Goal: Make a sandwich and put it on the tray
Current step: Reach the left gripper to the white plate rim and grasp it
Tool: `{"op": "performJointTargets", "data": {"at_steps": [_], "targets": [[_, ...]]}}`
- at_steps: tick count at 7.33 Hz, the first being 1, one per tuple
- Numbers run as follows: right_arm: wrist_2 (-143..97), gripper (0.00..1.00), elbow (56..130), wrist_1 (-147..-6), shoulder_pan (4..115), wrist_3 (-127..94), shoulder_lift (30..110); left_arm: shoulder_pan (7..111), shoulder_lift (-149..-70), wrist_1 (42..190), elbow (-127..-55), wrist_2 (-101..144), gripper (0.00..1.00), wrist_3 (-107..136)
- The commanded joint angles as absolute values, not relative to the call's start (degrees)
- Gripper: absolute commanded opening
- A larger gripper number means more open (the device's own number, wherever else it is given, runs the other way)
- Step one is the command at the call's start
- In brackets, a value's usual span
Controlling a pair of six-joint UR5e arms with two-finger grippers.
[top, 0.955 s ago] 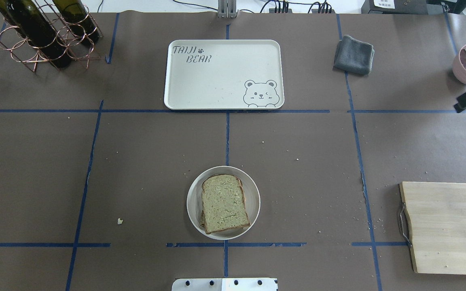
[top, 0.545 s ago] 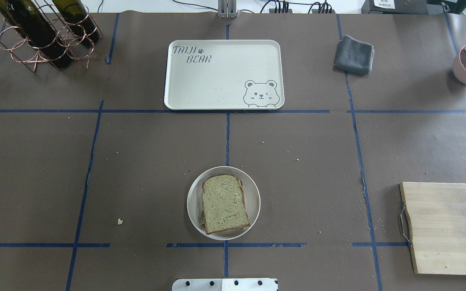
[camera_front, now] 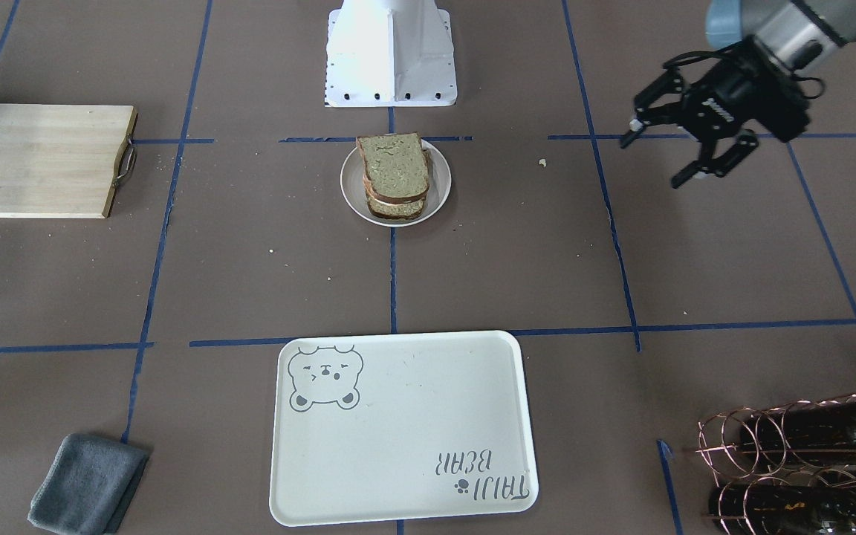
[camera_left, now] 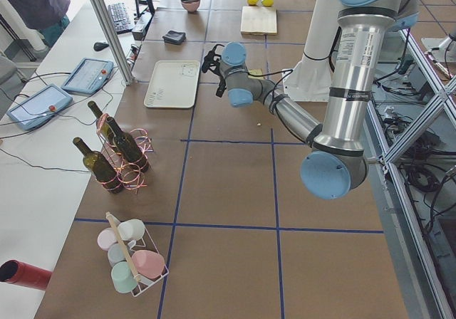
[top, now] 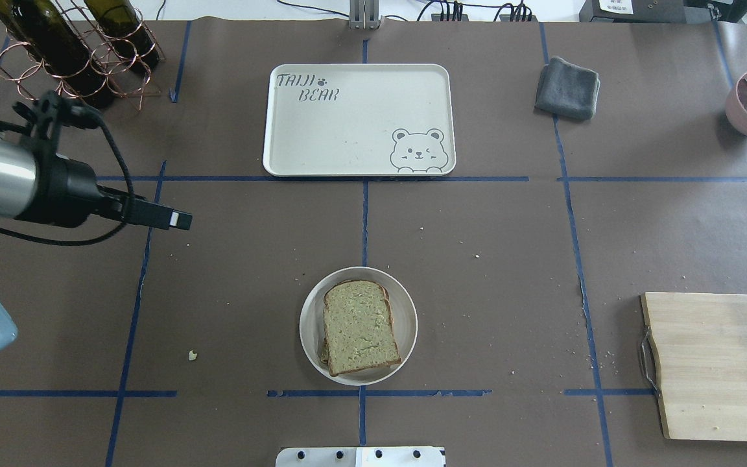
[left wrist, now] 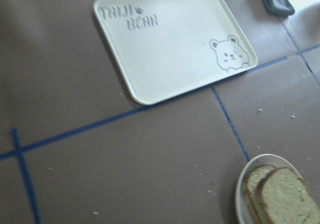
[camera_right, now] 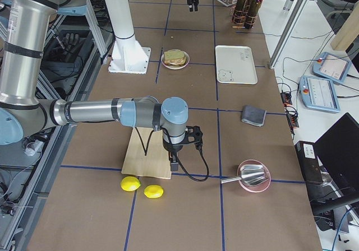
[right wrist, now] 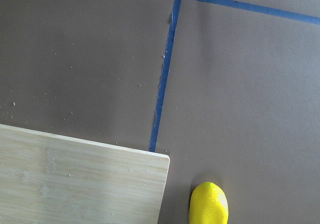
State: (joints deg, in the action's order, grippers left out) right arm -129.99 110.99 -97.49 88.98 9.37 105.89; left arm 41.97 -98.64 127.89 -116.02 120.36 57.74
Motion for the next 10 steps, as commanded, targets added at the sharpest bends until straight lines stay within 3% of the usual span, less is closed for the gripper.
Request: {"op": "performJointTargets", "data": {"at_steps": [1,4,5,10], "targets": [[-129.82,1.0,110.22,-97.29,89.03,9.32,106.0,29.66,-102.98,118.61,-115.67,108.59,1.0,69.19],[-129.81,1.0,109.51,-97.21,89.03,9.32,106.08,21.38,-110.98,114.96,-107.7,98.73,0.69,83.66],[-129.81,1.0,109.34,-97.12,89.03,9.32,106.08,20.84,-111.53,115.05,-106.62,98.35,0.63,84.02],[-129.73,1.0,109.07,-97.12,89.03,9.32,106.0,19.69,-112.06,122.26,-100.28,98.35,0.47,84.99]]}}
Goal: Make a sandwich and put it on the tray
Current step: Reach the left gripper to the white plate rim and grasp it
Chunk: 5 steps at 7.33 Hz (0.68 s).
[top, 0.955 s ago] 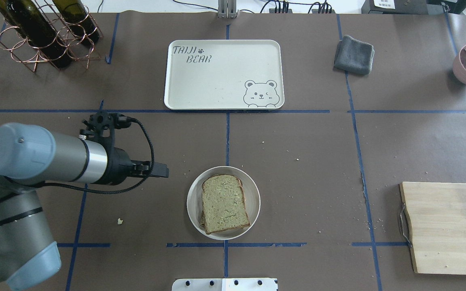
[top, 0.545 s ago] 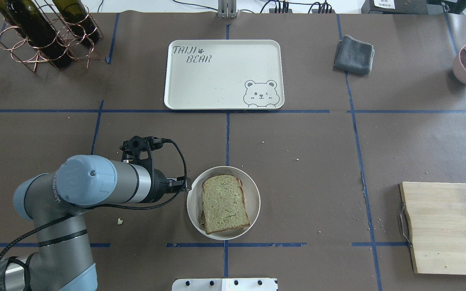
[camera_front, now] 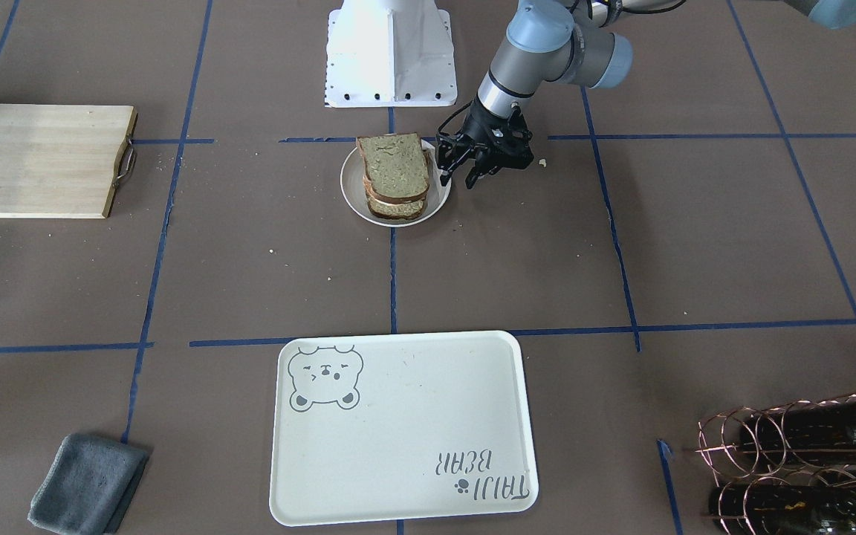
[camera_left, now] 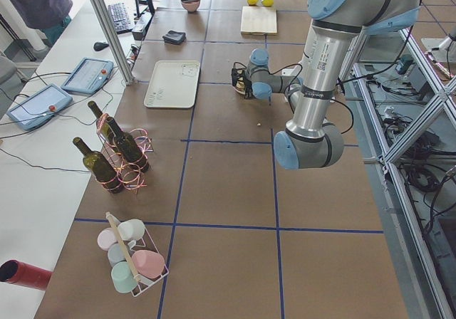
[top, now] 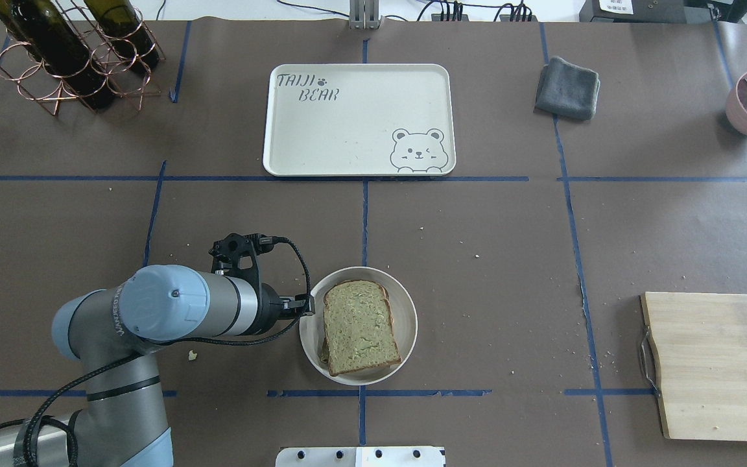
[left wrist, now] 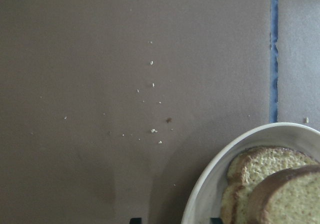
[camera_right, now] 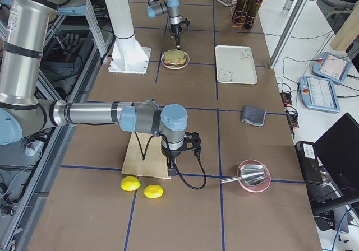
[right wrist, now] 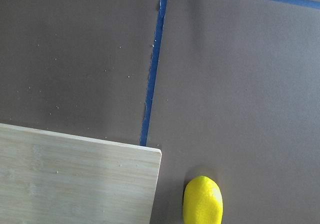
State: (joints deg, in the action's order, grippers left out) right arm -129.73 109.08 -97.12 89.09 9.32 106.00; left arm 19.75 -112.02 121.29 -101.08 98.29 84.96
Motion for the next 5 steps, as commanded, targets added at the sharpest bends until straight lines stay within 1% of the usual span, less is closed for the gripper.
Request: {"op": "performJointTargets", "data": {"at_steps": [1,3,5], "targets": [[-129.73,1.0,109.07,-97.12,89.12,9.32,106.0,19.6,-112.06,122.34,-100.28,98.35,0.44,84.99],[-129.64,1.0,108.55,-97.12,89.03,9.23,105.91,18.46,-112.5,122.34,-100.28,98.35,0.28,84.99],[-129.64,1.0,108.46,-97.12,89.12,9.23,105.82,18.37,-112.5,122.34,-100.28,98.35,0.26,84.9]]}}
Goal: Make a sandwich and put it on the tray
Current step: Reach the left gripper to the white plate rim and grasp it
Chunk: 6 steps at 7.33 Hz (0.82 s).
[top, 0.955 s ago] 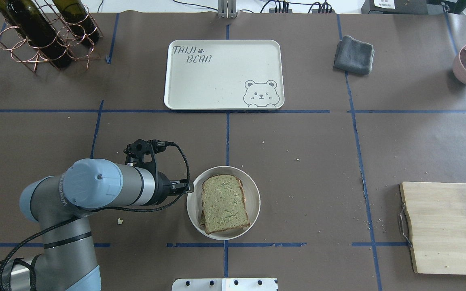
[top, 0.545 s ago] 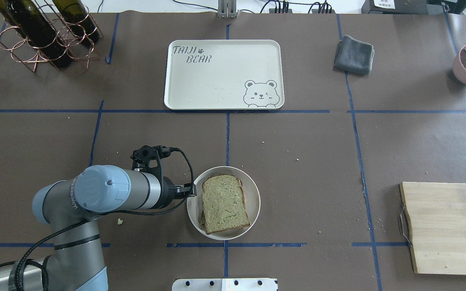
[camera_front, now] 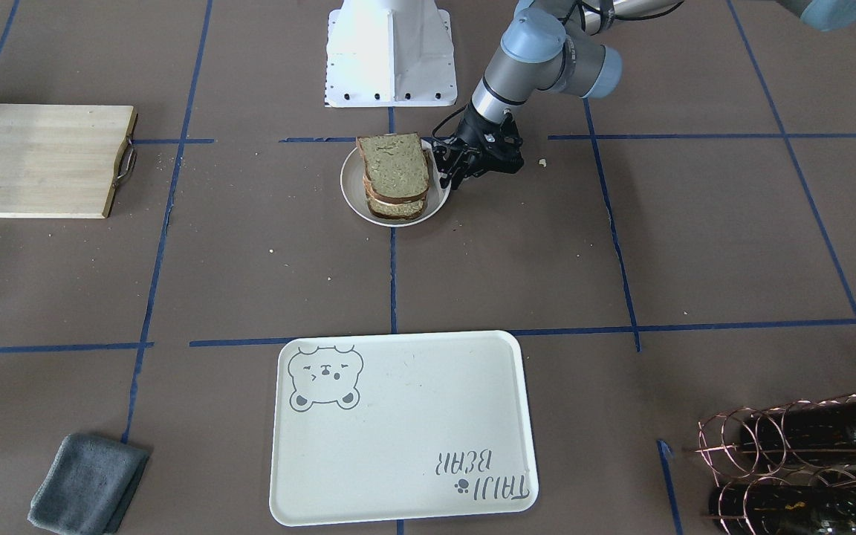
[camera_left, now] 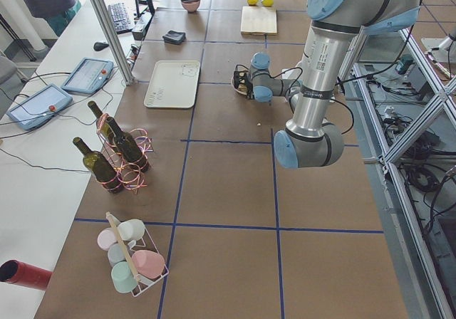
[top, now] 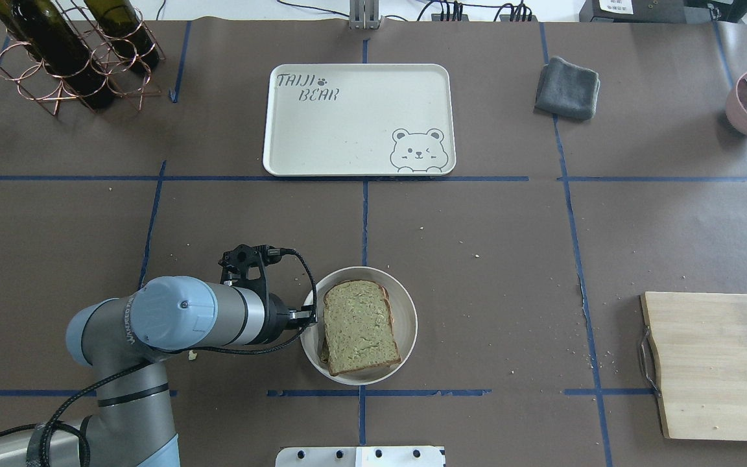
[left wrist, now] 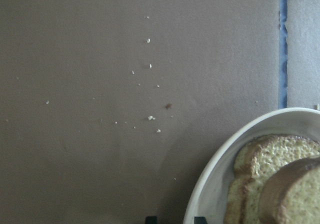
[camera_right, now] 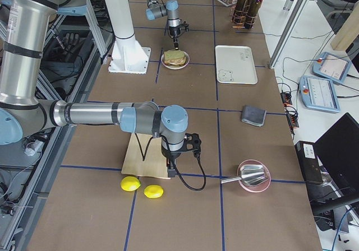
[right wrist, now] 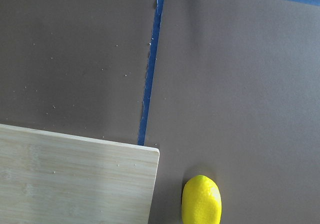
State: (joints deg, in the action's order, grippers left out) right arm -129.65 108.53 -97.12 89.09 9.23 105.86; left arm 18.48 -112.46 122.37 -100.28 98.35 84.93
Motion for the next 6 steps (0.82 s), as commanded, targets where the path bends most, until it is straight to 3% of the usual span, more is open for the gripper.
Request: {"op": "performJointTargets", "data": {"at_steps": [1,2,6], "targets": [[-129.64,1.0,108.46,-97.12,89.12,9.23,105.82,18.37,-112.5,122.34,-100.28,98.35,0.2,84.9],[-129.64,1.0,108.46,-97.12,89.03,9.23,105.82,18.37,-112.59,122.43,-100.37,98.35,0.04,84.9],[-129.64,1.0,108.2,-97.12,89.12,9.05,105.82,19.33,-113.29,122.34,-102.74,98.96,0.0,84.29]]}}
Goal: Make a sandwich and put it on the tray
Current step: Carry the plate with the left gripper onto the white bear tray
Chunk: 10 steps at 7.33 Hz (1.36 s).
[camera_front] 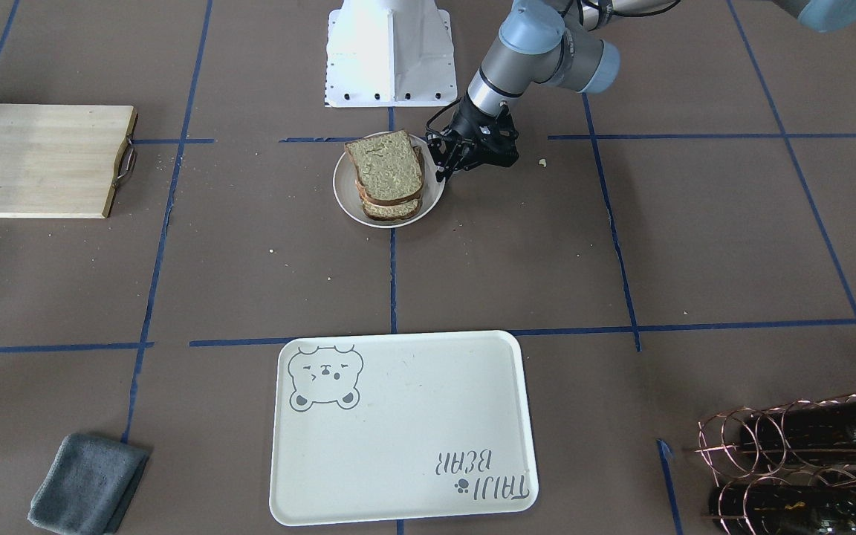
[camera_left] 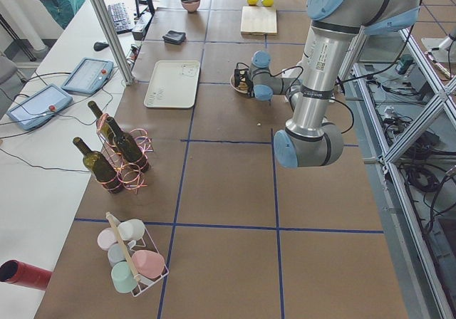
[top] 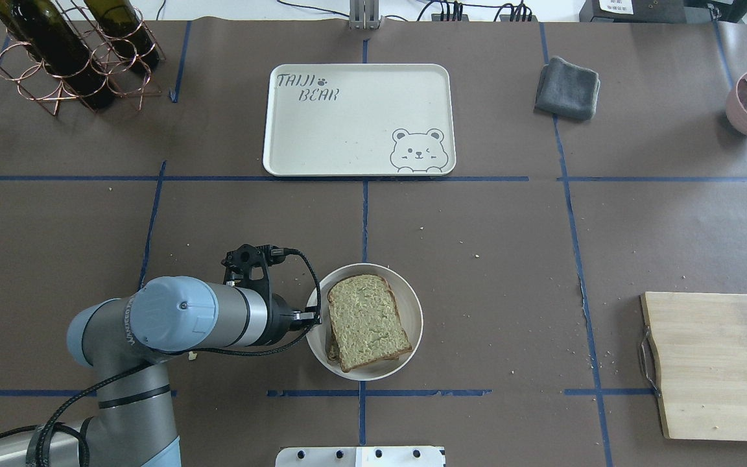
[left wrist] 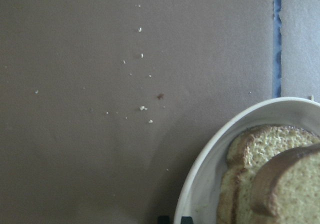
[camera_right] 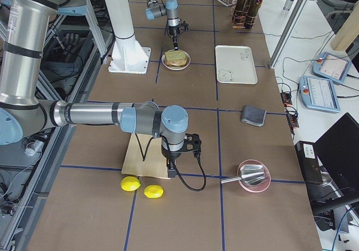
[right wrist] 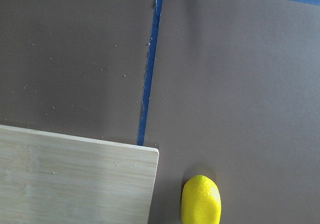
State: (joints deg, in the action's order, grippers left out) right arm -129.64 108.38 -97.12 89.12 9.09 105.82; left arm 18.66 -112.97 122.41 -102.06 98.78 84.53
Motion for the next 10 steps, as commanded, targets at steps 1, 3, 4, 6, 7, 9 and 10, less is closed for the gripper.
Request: {"op": "performJointTargets", "data": {"at_steps": [1,3,4,6,7,9,10], "targets": [[-129.64,1.0,108.19,-97.03,89.12,9.05,105.82,22.9,-114.42,122.08,-102.66,100.1,0.0,84.11],[-129.64,1.0,108.19,-97.12,89.12,9.23,105.91,31.25,-117.31,121.99,-100.13,107.38,0.0,82.98],[-129.64,1.0,108.19,-97.12,89.12,9.32,106.0,35.38,-120.55,121.73,-96.11,108.97,0.0,80.97],[-129.64,1.0,108.11,-97.12,89.3,9.32,106.0,42.25,-130.03,122.08,-82.52,113.01,0.0,75.96],[-129.64,1.0,108.11,-97.12,89.73,9.4,106.0,44.28,-134.95,122.34,-74.61,113.2,0.0,73.41],[-129.64,1.0,108.11,-97.12,89.91,9.49,106.0,45.96,-141.66,129.41,-60.79,113.12,0.0,71.46],[-129.64,1.0,108.11,-97.12,90.09,9.41,105.91,46.05,-144.03,132.94,-54.12,112.85,0.0,71.28]]}}
